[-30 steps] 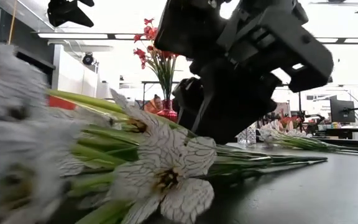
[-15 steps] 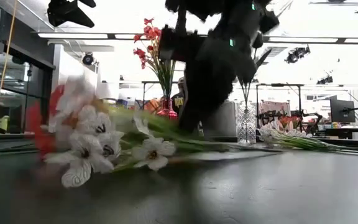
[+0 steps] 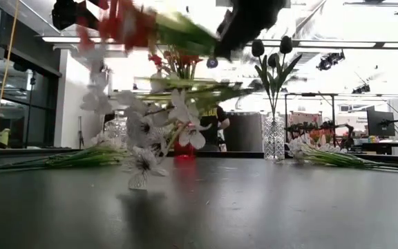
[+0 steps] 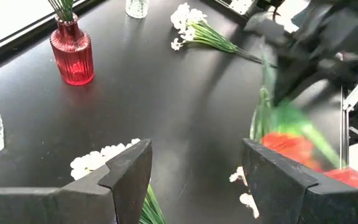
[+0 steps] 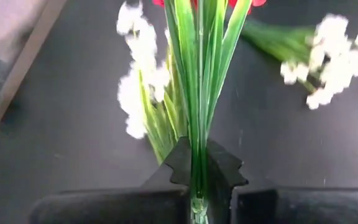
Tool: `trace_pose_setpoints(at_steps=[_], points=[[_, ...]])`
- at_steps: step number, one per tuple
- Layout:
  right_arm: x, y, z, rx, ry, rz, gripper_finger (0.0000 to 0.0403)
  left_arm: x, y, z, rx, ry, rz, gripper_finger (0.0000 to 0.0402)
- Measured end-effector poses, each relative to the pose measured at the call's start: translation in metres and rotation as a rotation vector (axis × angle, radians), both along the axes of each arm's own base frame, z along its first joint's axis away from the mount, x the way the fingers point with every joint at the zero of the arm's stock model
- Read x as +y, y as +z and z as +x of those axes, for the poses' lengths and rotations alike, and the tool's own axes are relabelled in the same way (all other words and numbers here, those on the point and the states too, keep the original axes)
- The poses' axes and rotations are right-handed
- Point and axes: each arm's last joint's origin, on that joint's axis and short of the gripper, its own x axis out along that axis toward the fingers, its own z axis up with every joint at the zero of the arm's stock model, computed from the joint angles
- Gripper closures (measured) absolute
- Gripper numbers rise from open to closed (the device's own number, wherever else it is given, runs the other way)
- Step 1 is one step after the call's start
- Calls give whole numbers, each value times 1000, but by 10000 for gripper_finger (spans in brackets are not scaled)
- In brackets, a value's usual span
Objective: Sort flowers into vase by color
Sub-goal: Put the red flowers into the red flower vase
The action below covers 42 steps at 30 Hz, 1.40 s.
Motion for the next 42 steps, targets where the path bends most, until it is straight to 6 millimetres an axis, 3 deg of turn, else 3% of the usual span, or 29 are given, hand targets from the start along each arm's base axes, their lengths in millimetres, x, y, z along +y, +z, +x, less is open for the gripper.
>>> trace_pose_setpoints(at_steps=[5,14,18,23,25,28,35,39,42], points=[[-4,30,-12,-98,-26,72,392,0,0,0,-2,11,9,170],[-4,25,-7,-97,-46,72,359,1,0,0,-4,26,21,170],[-13,36,5,-259,-104,92,384,1,0,0,-3,21,17,170],[-42,59,21,-549,-252,129,395,-1,0,0,2,-16,-17,170],[-54,55,24,-672,-254,198,398,-1,0,0,2,-22,-30,170],[-67,33,18,-874,-285,335,399,-2,0,0,2,-31,-65,170],[-87,-13,-31,-1447,-460,535,401,-4,0,0,2,-57,-82,170],[-86,-21,-31,-1397,-473,604,402,-2,7,5,-85,-23,-18,170],[-83,-13,-23,-1414,-423,591,402,-2,18,19,-218,-27,66,170]])
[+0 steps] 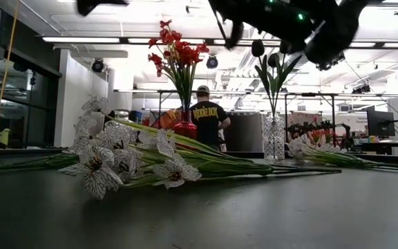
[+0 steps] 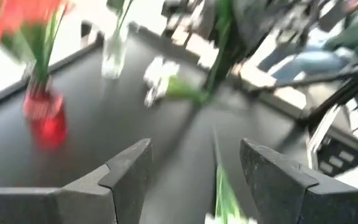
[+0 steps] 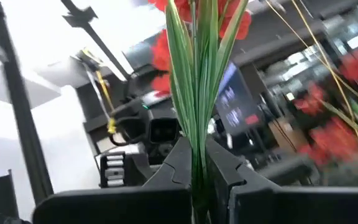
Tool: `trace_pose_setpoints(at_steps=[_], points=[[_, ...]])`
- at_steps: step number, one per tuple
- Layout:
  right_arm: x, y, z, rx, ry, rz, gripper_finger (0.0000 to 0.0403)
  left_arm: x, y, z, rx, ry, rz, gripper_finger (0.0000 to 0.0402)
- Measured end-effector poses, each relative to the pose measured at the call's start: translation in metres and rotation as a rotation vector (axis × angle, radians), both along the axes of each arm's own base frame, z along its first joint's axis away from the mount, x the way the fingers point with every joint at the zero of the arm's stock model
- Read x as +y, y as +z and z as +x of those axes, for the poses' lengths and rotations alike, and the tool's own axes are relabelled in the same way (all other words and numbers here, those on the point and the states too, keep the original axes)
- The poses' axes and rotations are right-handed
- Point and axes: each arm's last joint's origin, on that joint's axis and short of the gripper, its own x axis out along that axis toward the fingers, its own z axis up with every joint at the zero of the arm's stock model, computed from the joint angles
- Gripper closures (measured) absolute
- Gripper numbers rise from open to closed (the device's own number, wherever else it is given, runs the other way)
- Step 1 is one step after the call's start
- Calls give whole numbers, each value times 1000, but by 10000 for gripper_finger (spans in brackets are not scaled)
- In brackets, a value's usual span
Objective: Sort flowers into vase by color
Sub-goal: Put the red flowers into the red flower vase
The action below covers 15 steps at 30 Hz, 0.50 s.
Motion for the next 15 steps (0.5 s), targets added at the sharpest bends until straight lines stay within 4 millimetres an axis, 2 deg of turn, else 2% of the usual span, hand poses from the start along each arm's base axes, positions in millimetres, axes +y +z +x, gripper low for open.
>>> trace_pose_setpoints(at_steps=[5,8,15], points=[[-2,25,10,-75,10,-94,402,1,9,23,-128,-32,102,170],[-6,36,17,-81,38,-130,402,2,6,39,-145,-26,111,170],[-8,43,30,7,131,-183,402,-1,-3,76,-227,-83,137,170]])
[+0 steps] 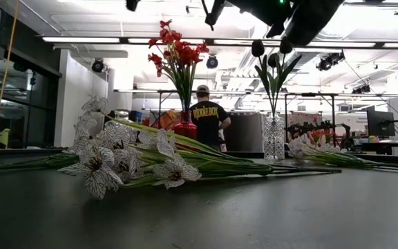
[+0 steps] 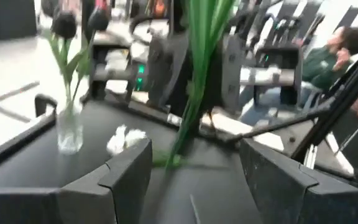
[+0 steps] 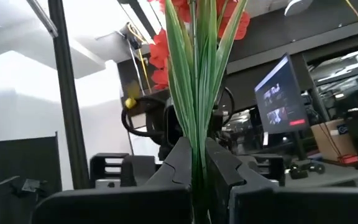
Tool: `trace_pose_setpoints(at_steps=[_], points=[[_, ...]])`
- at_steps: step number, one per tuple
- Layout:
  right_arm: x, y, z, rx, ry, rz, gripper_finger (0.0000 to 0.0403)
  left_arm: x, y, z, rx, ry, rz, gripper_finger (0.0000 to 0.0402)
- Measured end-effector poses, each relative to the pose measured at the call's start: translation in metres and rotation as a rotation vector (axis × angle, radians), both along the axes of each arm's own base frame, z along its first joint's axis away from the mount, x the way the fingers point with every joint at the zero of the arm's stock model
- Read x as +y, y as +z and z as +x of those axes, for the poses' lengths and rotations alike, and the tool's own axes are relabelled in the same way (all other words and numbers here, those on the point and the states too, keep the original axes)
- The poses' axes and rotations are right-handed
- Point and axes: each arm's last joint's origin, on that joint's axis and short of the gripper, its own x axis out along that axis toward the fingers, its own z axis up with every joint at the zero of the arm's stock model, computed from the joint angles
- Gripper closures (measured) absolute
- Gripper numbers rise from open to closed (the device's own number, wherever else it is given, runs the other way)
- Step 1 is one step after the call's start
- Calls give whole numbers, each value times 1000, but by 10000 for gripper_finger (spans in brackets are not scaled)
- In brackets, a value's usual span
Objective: Sort flowers into vase by color
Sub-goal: Put the red flowers into the red flower vase
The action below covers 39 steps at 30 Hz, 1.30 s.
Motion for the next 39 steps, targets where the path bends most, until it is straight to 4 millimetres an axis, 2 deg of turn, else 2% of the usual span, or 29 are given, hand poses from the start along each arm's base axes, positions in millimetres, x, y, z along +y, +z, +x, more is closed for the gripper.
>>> trace_pose_setpoints(at_steps=[7,15,19,24,31,33,35,39], points=[[0,1,0,-1,3,-2,402,0,-1,15,-71,49,29,170],[2,2,0,-10,8,2,402,8,-14,36,-77,80,45,170],[3,2,0,-14,18,16,402,10,-16,40,-93,83,42,176],[2,2,0,-12,16,17,402,10,-14,39,-93,81,58,234],[2,2,0,-8,9,34,402,10,-11,38,-111,102,91,377],[1,2,0,-4,23,62,395,10,-12,38,-106,102,92,392],[1,1,1,5,36,118,379,10,-12,38,-105,105,93,390],[-2,0,1,30,68,203,316,11,-14,36,-64,116,91,397]])
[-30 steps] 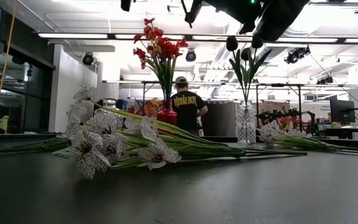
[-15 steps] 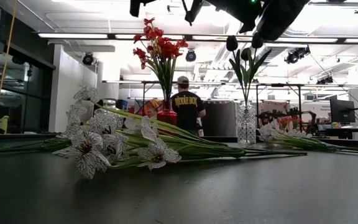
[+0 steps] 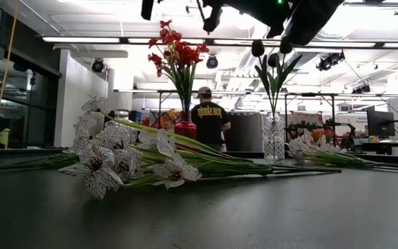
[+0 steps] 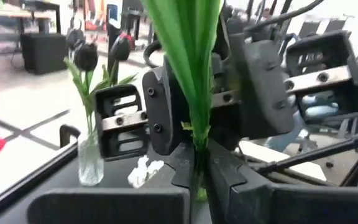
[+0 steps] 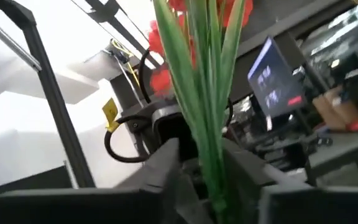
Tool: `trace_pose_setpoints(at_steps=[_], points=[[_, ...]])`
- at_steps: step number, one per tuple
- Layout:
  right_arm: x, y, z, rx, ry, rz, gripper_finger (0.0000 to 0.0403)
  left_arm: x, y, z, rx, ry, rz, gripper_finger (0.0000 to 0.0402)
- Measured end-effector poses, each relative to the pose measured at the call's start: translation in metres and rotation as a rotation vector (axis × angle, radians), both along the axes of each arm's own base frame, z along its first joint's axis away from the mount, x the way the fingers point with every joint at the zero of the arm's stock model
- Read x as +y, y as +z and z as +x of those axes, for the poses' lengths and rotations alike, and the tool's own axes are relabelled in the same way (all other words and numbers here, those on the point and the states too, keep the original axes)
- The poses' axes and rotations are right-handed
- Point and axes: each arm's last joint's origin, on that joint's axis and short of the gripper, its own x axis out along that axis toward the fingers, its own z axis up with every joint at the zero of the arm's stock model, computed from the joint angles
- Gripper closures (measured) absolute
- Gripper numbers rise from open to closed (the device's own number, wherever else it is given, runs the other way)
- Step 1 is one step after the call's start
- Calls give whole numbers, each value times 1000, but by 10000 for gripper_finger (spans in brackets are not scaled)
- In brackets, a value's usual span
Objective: Sort flowers into vase by color
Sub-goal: Put the red flowers into the red flower vase
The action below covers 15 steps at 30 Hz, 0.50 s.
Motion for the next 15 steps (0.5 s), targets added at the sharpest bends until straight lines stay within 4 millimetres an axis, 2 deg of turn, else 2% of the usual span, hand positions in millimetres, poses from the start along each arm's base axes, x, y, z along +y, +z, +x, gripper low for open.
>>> trace_pose_setpoints(at_steps=[5,8,11,15], points=[[-5,2,-2,103,53,5,220,1,0,-12,80,-1,-12,399],[-10,4,-3,235,60,0,181,0,3,-22,117,-60,-10,400],[-12,8,0,324,60,-22,164,1,5,-32,169,-148,-5,400],[-12,21,8,397,52,-82,161,5,2,-37,221,-245,-37,401]])
